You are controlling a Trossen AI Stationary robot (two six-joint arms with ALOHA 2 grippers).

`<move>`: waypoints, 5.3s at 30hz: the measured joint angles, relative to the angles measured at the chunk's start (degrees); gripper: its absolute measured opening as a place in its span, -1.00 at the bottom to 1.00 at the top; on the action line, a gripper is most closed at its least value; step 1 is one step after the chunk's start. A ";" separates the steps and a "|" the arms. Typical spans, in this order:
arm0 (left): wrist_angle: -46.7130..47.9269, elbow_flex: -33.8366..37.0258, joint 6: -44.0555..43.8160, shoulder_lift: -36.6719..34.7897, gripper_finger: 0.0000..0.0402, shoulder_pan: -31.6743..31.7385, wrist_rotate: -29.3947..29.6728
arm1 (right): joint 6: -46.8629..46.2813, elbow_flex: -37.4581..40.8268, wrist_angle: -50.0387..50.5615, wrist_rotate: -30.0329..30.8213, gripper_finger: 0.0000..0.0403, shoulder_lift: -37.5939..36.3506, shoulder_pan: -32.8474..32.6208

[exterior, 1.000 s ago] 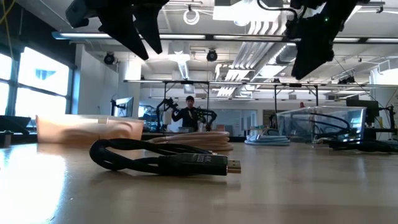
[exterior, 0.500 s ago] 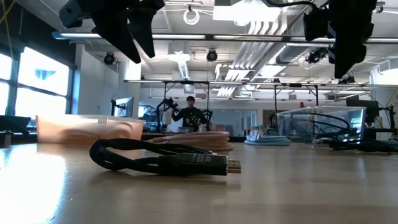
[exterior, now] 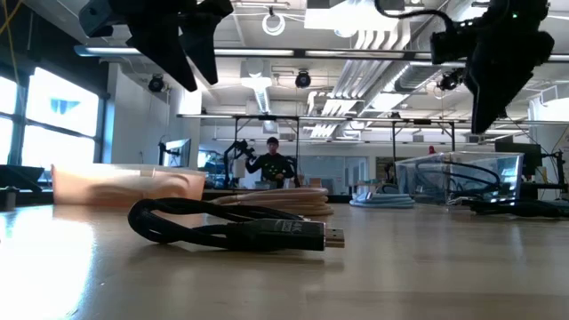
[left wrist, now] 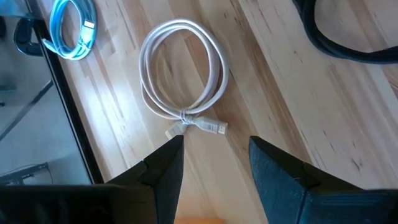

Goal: Sort HDMI cables
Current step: Put the black HDMI cable into the transparent bin

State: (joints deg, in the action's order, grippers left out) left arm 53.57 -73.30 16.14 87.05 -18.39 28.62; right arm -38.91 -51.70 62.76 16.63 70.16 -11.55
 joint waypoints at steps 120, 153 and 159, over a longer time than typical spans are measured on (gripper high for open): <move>-14.56 0.02 17.56 -0.02 -0.14 0.04 2.37 | 9.49 11.80 -6.10 -6.81 -0.87 22.26 8.61; -14.05 0.02 16.40 -0.02 -0.99 0.00 0.91 | 9.40 5.02 -13.28 -3.11 -0.98 22.50 -0.76; -12.16 0.02 14.10 0.00 -1.00 0.00 -1.23 | 14.16 -3.00 -13.91 0.93 -0.99 22.50 -4.11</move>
State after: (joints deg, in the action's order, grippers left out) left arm 41.41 -73.28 30.24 87.05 -18.39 27.39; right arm -24.75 -54.70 48.85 17.57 92.66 -15.66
